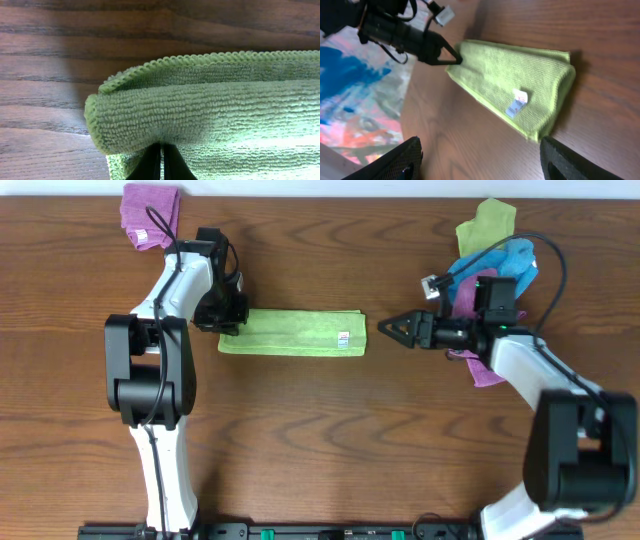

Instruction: Fold the cloth

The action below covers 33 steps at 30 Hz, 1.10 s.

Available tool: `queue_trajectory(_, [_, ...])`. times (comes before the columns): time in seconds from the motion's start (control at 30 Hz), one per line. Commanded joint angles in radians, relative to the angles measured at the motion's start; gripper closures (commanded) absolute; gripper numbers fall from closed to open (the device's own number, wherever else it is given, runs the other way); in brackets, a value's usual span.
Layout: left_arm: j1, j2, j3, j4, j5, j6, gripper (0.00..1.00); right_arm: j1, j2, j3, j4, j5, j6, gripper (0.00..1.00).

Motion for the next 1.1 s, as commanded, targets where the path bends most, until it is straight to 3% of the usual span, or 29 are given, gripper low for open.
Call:
queue_trajectory(0.0, [-0.006,0.031,-0.022,0.023,0.026,-0.007,0.94,0.026,0.080,-0.001,0.050,-0.056,0.117,0.25])
queue_trajectory(0.4, [-0.006,0.031,-0.022,0.037,0.026,-0.006,0.94,0.046,0.179,0.004,0.078,0.080,0.150,0.23])
queue_trajectory(1.07, [-0.005,0.031,-0.022,0.054,0.049,-0.006,0.94,0.135,0.326,0.052,0.143,0.126,0.235,0.20])
